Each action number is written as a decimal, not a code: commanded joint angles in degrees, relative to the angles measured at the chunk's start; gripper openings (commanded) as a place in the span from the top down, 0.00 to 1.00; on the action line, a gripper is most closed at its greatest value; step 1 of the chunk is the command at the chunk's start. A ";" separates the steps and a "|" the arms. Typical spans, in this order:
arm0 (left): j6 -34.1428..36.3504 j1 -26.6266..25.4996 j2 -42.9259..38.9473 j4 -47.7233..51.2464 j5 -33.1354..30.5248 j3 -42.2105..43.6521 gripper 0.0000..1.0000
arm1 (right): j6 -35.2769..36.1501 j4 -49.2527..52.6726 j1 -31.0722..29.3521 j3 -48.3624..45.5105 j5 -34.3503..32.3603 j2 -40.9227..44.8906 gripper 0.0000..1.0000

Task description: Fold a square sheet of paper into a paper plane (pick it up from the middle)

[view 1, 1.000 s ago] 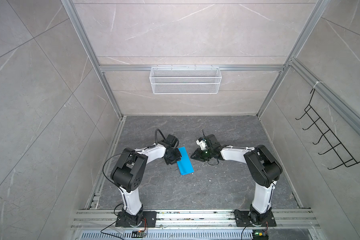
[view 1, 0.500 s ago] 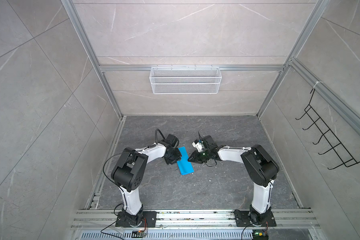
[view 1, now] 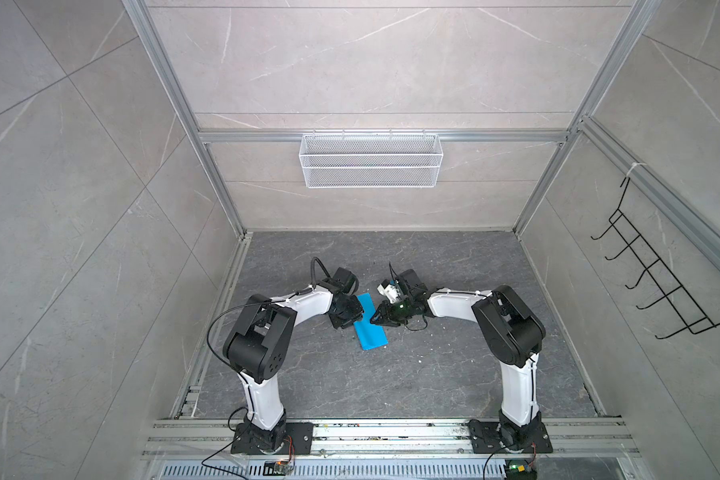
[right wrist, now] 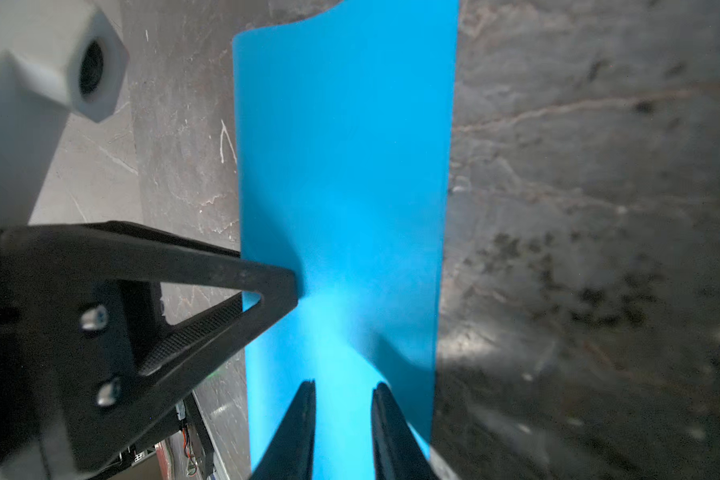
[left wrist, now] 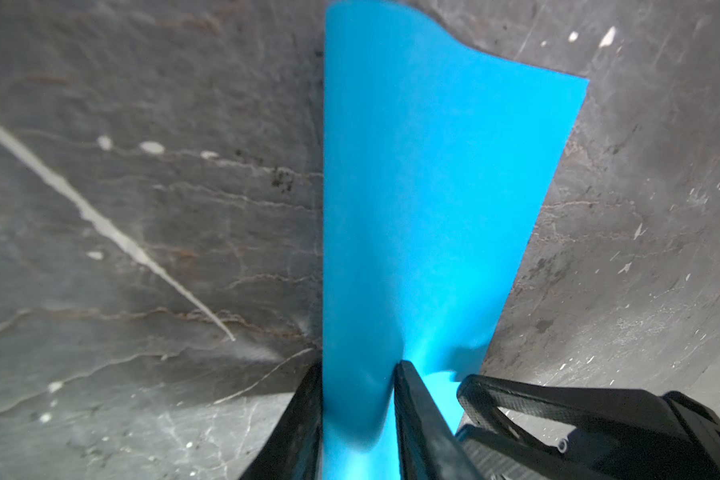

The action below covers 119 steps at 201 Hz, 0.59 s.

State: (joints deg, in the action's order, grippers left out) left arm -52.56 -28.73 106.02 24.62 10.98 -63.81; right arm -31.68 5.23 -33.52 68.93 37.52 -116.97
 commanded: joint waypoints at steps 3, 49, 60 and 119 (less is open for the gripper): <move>-0.71 0.01 6.55 7.77 -5.95 4.16 0.66 | 1.51 3.03 -0.23 1.51 -0.56 -1.66 0.73; -0.23 -0.02 6.57 7.63 -5.64 3.79 0.66 | 2.48 5.88 -0.23 1.77 -2.61 -2.80 0.73; -0.18 -0.03 6.25 7.52 -5.62 3.72 0.65 | 2.89 6.77 -0.23 1.93 -3.13 -3.15 0.73; -0.40 0.31 -2.61 5.23 -2.81 2.51 0.55 | 4.01 11.68 -0.22 2.56 -6.68 -4.58 0.75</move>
State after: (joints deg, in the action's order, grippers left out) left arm -52.49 -28.97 104.95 23.83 10.98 -63.61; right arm -29.47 10.41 -33.52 71.33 36.34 -118.10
